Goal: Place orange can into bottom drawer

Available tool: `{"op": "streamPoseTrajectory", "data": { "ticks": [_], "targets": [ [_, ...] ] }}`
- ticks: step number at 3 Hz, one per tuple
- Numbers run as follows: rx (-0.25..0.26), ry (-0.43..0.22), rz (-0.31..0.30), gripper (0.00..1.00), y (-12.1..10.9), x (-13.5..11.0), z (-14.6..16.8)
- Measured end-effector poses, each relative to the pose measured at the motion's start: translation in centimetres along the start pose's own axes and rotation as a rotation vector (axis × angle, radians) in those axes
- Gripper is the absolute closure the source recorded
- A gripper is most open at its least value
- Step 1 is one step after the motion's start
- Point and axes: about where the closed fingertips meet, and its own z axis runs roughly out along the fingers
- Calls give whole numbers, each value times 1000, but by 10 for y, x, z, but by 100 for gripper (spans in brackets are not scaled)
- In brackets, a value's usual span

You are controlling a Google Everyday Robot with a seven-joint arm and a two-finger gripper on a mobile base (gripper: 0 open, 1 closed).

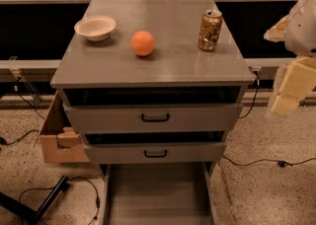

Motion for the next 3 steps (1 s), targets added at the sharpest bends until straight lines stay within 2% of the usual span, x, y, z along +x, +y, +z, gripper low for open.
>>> {"op": "streamPoseTrajectory", "data": {
  "ticks": [1, 2, 3],
  "targets": [
    [0, 0, 0, 0, 0, 0, 0],
    [35, -50, 20, 0, -13, 5, 7],
    [131, -188, 101, 0, -60, 21, 23]
  ]
}}
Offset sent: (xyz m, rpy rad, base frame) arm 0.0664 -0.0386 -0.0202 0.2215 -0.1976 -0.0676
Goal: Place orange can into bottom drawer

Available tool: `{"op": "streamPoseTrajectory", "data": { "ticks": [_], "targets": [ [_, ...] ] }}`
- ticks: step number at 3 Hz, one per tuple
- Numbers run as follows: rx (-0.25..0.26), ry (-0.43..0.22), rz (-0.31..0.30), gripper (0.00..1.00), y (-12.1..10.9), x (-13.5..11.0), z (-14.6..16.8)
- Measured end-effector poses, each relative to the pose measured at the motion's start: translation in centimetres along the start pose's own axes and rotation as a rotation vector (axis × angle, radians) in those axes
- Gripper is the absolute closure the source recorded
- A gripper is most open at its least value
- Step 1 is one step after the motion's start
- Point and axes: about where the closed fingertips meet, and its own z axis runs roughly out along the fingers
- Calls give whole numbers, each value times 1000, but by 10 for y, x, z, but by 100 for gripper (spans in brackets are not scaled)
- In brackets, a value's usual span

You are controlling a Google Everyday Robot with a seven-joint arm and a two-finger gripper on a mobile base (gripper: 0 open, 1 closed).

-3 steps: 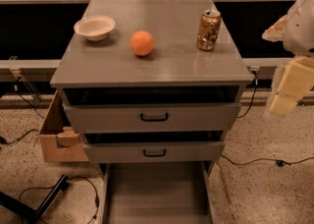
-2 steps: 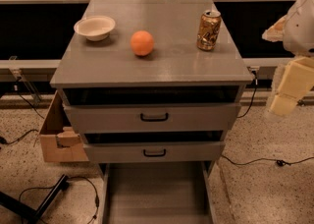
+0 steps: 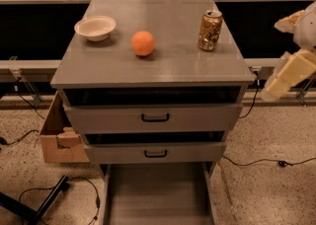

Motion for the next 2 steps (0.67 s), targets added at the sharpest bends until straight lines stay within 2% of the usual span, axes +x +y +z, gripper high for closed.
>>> {"op": "streamPoseTrajectory", "data": {
  "ticks": [2],
  "targets": [
    [214, -300, 163, 0, -82, 13, 17]
  ]
}}
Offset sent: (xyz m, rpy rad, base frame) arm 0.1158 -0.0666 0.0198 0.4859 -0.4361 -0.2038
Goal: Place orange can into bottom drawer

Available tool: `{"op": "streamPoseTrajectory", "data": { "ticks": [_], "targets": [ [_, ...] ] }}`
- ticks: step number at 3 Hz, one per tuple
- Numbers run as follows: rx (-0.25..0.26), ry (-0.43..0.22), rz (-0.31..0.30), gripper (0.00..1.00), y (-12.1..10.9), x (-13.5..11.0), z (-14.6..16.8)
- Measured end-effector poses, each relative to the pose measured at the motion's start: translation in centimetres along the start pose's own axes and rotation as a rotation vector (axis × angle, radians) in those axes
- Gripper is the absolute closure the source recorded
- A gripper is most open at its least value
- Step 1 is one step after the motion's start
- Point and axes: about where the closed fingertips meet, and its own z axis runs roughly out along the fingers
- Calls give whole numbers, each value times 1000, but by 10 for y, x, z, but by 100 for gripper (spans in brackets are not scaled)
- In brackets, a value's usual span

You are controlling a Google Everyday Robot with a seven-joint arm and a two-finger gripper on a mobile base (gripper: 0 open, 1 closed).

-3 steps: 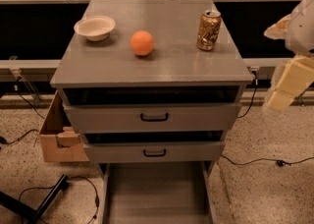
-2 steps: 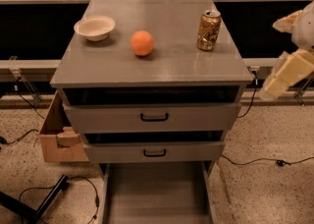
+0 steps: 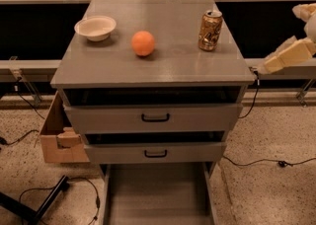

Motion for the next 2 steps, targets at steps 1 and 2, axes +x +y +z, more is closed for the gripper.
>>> {"op": "streamPoseTrajectory", "data": {
  "ticks": [1, 2],
  "targets": [
    [64, -125, 91, 0, -5, -4, 17],
    [63, -124, 90, 0, -5, -4, 17]
  ]
}}
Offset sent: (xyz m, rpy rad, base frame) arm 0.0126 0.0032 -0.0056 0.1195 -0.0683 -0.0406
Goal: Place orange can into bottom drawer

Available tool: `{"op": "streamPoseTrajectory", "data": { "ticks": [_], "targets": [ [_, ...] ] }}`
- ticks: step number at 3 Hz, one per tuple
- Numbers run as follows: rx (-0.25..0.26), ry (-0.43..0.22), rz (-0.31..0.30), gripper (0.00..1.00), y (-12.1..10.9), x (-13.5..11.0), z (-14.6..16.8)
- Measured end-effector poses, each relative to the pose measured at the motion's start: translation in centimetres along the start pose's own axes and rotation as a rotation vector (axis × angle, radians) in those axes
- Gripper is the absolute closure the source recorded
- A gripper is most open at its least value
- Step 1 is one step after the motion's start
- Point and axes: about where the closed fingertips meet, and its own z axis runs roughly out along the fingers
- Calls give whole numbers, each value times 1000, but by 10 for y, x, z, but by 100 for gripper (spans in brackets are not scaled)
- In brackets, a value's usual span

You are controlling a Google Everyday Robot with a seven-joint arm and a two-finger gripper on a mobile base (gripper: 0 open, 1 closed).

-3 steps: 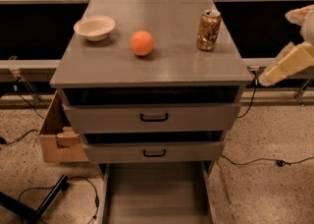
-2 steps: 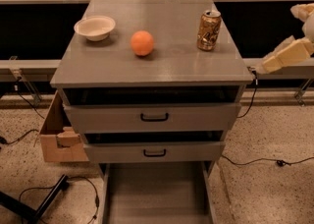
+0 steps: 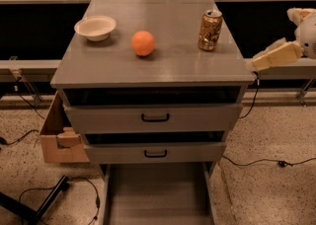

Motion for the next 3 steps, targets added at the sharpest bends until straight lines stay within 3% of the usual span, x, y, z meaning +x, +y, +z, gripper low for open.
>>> {"op": "streamPoseTrajectory", "data": {
  "ticks": [1, 2, 3],
  "targets": [
    [9, -48, 35, 0, -10, -2, 27],
    [25, -144, 110, 0, -35, -5, 80],
    [24, -197, 172, 0, -55, -5, 120]
  ]
}}
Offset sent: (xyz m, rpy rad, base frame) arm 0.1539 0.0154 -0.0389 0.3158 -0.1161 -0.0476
